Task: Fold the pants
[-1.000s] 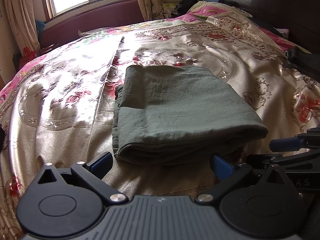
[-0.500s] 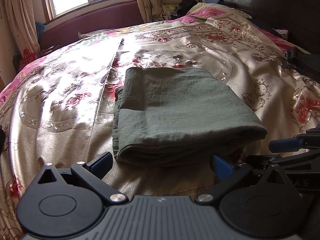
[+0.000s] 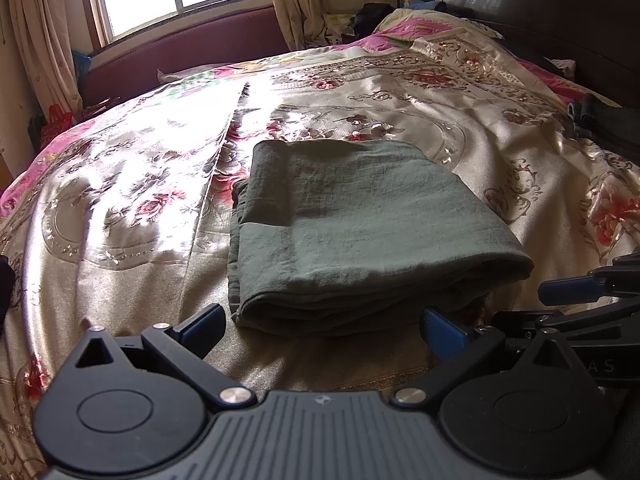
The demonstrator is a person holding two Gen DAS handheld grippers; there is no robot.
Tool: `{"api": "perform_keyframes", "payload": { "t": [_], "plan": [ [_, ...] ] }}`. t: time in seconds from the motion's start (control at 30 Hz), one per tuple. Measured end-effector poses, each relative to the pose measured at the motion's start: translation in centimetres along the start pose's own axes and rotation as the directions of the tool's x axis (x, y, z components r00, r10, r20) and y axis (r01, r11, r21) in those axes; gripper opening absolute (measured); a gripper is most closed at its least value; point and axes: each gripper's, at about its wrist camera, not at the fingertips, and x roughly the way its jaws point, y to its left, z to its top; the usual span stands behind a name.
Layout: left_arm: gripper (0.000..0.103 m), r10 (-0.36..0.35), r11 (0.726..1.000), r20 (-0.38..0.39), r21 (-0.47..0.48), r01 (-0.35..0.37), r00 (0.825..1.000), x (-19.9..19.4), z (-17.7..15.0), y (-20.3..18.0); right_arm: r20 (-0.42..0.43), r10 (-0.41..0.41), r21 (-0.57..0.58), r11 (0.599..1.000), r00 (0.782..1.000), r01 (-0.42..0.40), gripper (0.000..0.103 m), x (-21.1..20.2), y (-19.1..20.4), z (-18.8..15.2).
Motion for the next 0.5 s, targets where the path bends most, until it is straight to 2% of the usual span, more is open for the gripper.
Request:
{"api": "perform_keyframes", "payload": {
  "t": [0.5],
  "plan": [
    [0.103,0.003,1.0,0.003,0.001,-0.003,1.0,0.02,-0.06,-0.04,0.0,0.0,-0.003,1.0,1.0,0.0,0.053,-0.13,-0.05,0.07]
  ]
}}
